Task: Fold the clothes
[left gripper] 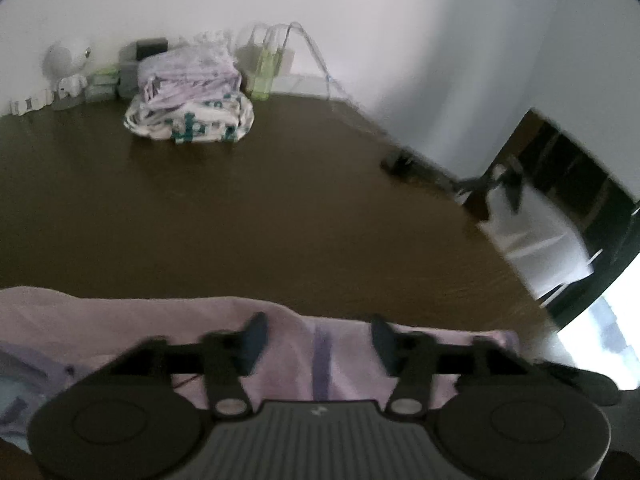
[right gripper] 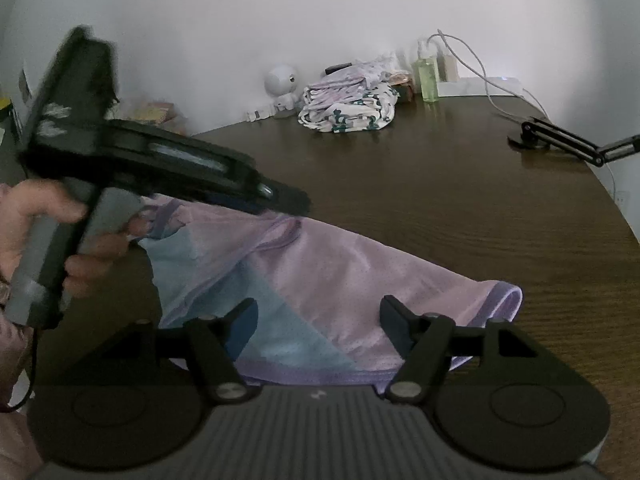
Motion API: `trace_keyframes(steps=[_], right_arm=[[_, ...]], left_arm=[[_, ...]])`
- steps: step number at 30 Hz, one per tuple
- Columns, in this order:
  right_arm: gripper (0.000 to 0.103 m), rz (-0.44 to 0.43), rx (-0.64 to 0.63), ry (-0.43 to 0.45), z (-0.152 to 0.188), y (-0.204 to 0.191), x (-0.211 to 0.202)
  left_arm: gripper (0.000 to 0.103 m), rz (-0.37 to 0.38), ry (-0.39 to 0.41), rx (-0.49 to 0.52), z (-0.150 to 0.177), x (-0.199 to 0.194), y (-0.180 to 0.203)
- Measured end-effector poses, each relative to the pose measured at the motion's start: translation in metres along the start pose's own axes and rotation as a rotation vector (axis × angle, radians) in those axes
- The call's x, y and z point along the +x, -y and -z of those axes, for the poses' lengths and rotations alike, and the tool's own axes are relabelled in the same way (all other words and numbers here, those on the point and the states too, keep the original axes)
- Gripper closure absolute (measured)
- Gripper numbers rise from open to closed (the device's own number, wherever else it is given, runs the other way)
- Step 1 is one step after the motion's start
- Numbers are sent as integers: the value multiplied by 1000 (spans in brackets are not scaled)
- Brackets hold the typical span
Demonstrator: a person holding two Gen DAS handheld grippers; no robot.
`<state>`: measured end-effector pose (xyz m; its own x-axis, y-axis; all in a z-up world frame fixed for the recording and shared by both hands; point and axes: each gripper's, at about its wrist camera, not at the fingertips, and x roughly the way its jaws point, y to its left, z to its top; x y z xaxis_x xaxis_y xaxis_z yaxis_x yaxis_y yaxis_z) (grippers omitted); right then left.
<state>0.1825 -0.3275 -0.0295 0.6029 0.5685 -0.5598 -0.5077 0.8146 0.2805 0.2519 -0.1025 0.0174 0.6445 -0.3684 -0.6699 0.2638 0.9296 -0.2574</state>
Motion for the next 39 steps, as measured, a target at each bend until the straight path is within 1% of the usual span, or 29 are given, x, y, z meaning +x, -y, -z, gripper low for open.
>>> trace_keyframes(steps=[2,3,4,6,8,9,10,11,13,14,15,16,18,21,23,24,25,26,27,28,29,34,37,39], right_arm=[[31,19,37,28,-1,6,-7],[31,27,54,43,-2,9,-11],[31,28,65,65,-3,9,-16],[31,25,71,107,-6,6,-26],[31,23,50,127,-9,-4,-28],[31,17,31,129,-11,-12,-26],[31,10,8,125,-13,-22,-22],[31,6,-14,112,-13,-33,-16],[31,-1,-58,86,-14,-54,-4],[31,-1,-78,70,-14,-65,3],[32,12,-98,48,-13,-76,11],[32,25,-118,26,-12,-87,19],[34,51,-153,-17,-9,-107,34],[38,105,-121,-61,-1,-118,43],[40,117,-97,-60,4,-117,39],[45,121,-87,-57,7,-117,36],[56,124,-81,-55,9,-117,33],[70,119,-93,-62,10,-118,33],[78,114,-105,-69,10,-119,32],[88,109,-115,-76,11,-119,31],[91,103,-119,-87,9,-116,30],[93,62,-126,-155,1,-92,21],[93,43,-151,-193,-3,-81,17],[93,35,-152,-210,-6,-76,15]], left_arm=[[33,-10,71,12,2,-27,-11],[28,-16,108,19,3,-41,-16],[26,-30,144,25,6,-55,-24],[26,-88,197,31,13,-79,-44],[27,-183,237,34,22,-100,-65],[29,-234,250,31,26,-109,-75],[36,-286,258,22,30,-116,-86],[40,-335,260,4,34,-123,-99],[54,-406,243,-48,43,-130,-125],[57,-433,229,-82,48,-131,-139],[63,-441,219,-104,52,-132,-150],[66,-443,209,-119,56,-130,-160],[69,-443,193,-138,62,-125,-176],[74,-422,174,-124,65,-114,-186],[74,-412,166,-103,66,-108,-192],[76,-404,160,-96,66,-105,-195],[77,-397,153,-88,66,-102,-197],[77,-389,147,-81,66,-100,-200],[78,-383,146,-71,65,-100,-202],[78,-381,142,-60,63,-99,-206],[78,-380,137,-50,61,-99,-210],[77,-370,105,6,53,-96,-223],[77,-352,84,51,52,-95,-223],[77,-339,84,55,51,-97,-220]])
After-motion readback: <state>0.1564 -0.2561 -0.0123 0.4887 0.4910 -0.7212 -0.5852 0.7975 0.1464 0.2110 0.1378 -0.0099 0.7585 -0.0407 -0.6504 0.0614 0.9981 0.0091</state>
